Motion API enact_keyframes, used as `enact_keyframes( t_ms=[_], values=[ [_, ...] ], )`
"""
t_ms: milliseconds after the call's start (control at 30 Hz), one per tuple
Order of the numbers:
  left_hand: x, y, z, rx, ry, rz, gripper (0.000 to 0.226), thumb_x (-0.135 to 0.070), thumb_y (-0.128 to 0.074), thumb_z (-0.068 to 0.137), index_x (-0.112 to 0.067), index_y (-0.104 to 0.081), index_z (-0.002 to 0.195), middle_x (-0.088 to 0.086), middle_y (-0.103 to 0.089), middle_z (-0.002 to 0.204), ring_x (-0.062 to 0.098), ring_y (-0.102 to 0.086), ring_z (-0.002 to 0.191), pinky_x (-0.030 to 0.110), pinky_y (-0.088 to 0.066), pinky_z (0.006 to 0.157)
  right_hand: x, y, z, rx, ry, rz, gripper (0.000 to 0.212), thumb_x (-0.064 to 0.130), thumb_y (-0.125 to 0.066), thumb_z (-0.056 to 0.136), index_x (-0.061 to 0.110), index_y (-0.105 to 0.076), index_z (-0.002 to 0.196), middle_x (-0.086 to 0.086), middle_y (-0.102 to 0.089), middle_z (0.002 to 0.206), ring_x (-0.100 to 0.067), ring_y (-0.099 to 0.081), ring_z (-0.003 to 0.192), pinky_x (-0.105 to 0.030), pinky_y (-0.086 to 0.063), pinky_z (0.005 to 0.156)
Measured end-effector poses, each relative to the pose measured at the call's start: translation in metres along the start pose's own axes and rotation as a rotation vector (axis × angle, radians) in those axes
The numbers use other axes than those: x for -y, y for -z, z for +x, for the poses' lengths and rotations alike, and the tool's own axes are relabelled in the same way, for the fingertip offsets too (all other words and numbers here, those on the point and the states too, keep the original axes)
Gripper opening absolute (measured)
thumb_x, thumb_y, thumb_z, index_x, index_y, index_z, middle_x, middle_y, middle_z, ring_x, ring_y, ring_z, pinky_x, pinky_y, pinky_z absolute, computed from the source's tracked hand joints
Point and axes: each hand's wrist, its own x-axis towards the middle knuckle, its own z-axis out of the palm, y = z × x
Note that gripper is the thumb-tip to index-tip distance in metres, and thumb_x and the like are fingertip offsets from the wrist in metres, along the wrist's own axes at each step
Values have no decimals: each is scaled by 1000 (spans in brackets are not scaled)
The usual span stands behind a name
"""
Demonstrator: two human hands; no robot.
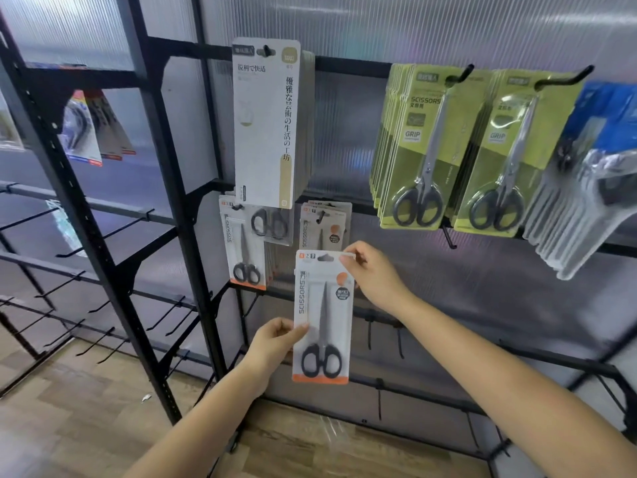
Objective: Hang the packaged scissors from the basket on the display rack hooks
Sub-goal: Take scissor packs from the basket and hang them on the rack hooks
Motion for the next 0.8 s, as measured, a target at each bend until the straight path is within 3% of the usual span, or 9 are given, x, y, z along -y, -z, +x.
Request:
enact_keyframes(
  t_ms=[133, 300, 400, 500, 533, 667, 800],
  values=[
    [4, 1, 3, -45, 4, -17, 24, -22, -69, 84, -10, -52, 72, -2, -53, 59, 10, -53, 55, 26, -45, 63, 1, -5, 11, -66, 10, -10, 9, 17, -50, 96, 12, -56, 91, -7, -63, 88, -16, -55, 78, -27, -43, 68],
    [-8, 1, 19, -160, -31, -44, 23, -24, -71, 83, -10, -55, 74, 9, -58, 75, 23, -54, 71, 36, -45, 70, 0, -11, 33, -157, -9, -6, 10, 16, -53, 94, 9, -59, 97, 0, -60, 88, -12, -55, 80, -24, -44, 68],
    [-17, -2, 26, -203, -91, -8, 23, -22, -69, 85, -11, -53, 72, 2, -52, 69, 14, -47, 64, 23, -39, 62, 1, -8, 44, -190, -16, -9, 12, 15, -52, 95, 7, -59, 99, 2, -57, 84, -1, -52, 69, -18, -40, 60],
    [-26, -7, 34, -230, -118, 14, 21, -22, -67, 86, -10, -54, 75, 0, -50, 68, 11, -45, 62, 20, -37, 58, 0, -6, 53, -219, -28, 14, 11, 15, -50, 96, 7, -57, 99, 8, -50, 75, 11, -53, 60, -7, -37, 52],
    [-27, -8, 37, -238, -119, 12, 21, -22, -68, 86, -10, -54, 75, 0, -50, 68, 12, -44, 62, 21, -36, 58, -1, -6, 56, -228, -38, 20, 11, 15, -49, 97, 7, -57, 100, 9, -49, 75, 8, -53, 60, -6, -37, 51],
    [-30, -11, 49, -254, -108, 1, 21, -24, -68, 85, -8, -56, 80, 1, -51, 71, 13, -45, 64, 24, -37, 60, -5, -8, 66, -239, -72, 14, 12, 21, -49, 97, 13, -56, 102, 13, -50, 77, -1, -49, 67, -14, -39, 55],
    [-25, -12, 57, -263, -130, -17, 18, -20, -68, 86, -9, -56, 77, 0, -54, 74, 13, -49, 68, 21, -39, 61, -6, -11, 71, -223, -49, 48, 10, 20, -50, 97, 13, -55, 101, 13, -52, 74, 6, -57, 62, -11, -42, 53]
  ],
)
